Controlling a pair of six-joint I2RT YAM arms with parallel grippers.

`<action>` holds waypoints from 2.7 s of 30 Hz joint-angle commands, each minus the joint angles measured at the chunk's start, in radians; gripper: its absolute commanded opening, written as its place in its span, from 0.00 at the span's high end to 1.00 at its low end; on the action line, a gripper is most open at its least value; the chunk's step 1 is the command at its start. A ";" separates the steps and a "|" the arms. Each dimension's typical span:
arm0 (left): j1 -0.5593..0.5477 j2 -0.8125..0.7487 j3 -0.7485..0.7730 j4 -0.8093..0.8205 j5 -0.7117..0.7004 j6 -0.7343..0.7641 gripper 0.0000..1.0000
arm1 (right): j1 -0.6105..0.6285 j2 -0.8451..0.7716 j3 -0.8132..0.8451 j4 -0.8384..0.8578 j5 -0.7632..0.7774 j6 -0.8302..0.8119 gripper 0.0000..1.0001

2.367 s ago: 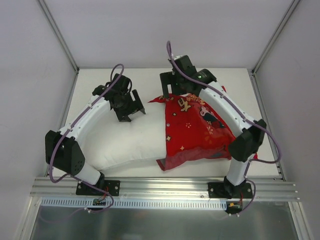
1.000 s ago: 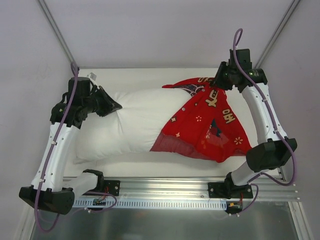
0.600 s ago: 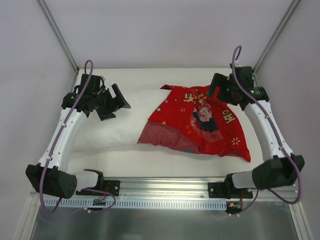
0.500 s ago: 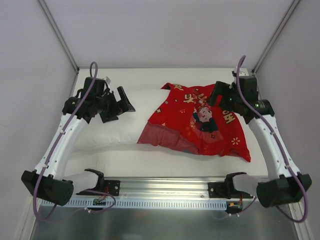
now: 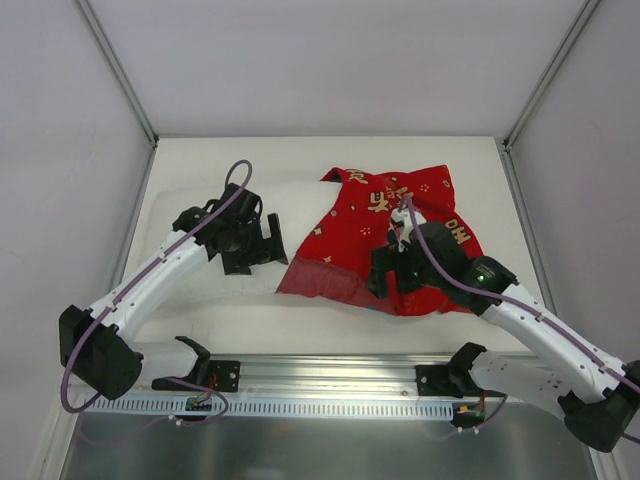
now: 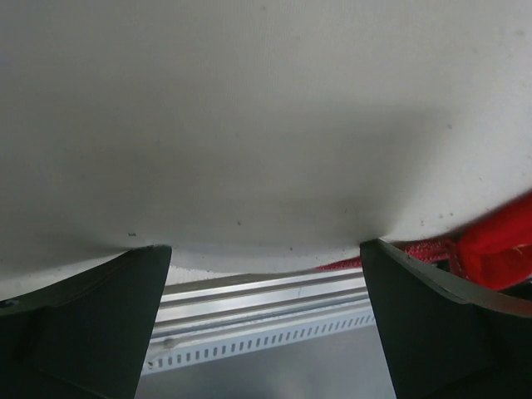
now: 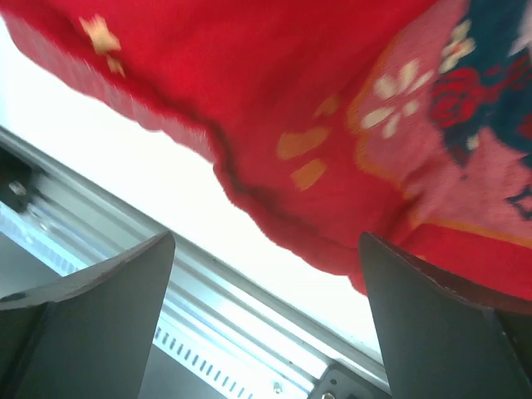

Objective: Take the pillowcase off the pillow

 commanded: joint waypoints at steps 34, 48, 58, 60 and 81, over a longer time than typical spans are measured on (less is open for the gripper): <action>0.748 -0.127 0.360 -0.048 0.271 0.158 1.00 | -0.809 -0.057 0.352 -0.101 0.246 -0.023 0.99; 0.702 0.074 0.618 -0.040 0.386 0.092 1.00 | -0.853 0.176 0.710 0.000 0.082 0.046 0.99; 0.628 0.211 0.811 -0.020 0.430 0.081 1.00 | -0.827 0.164 0.525 0.186 -0.097 0.114 0.99; 0.625 0.182 0.741 0.005 0.416 0.069 1.00 | -0.798 0.158 0.386 0.215 -0.124 0.097 0.99; 0.444 -0.044 0.331 0.237 0.479 0.079 0.01 | -0.692 0.161 0.366 -0.118 0.086 -0.089 0.04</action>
